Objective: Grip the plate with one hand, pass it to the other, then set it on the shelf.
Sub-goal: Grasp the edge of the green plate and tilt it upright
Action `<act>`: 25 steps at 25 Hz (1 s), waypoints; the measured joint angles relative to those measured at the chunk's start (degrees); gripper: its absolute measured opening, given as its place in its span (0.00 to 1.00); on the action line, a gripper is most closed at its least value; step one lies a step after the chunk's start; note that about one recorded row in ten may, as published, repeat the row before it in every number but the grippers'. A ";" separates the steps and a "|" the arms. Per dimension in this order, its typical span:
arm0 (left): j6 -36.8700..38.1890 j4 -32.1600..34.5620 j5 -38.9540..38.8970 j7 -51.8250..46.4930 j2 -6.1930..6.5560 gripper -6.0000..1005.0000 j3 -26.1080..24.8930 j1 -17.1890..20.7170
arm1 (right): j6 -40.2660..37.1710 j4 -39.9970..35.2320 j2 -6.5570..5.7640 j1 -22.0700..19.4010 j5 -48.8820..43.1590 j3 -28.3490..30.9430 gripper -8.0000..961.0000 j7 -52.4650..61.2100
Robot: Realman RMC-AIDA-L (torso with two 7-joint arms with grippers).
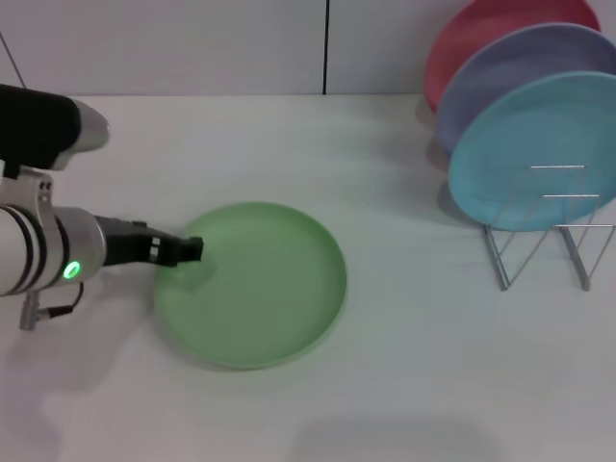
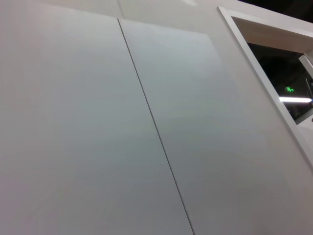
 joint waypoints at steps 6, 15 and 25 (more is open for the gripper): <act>-1.05 1.61 0.14 -0.03 -0.01 0.77 0.46 -0.89 | 0.50 -0.11 -0.02 0.27 -0.10 0.00 0.85 0.00; -0.65 4.49 0.67 -0.04 0.02 0.77 -0.04 -2.01 | 1.27 -0.34 -0.07 0.53 -0.20 0.00 0.85 -0.08; 0.00 6.73 1.19 -0.04 0.08 0.76 -0.15 -2.81 | 1.28 -0.35 -0.09 0.35 -0.28 -0.05 0.85 -0.09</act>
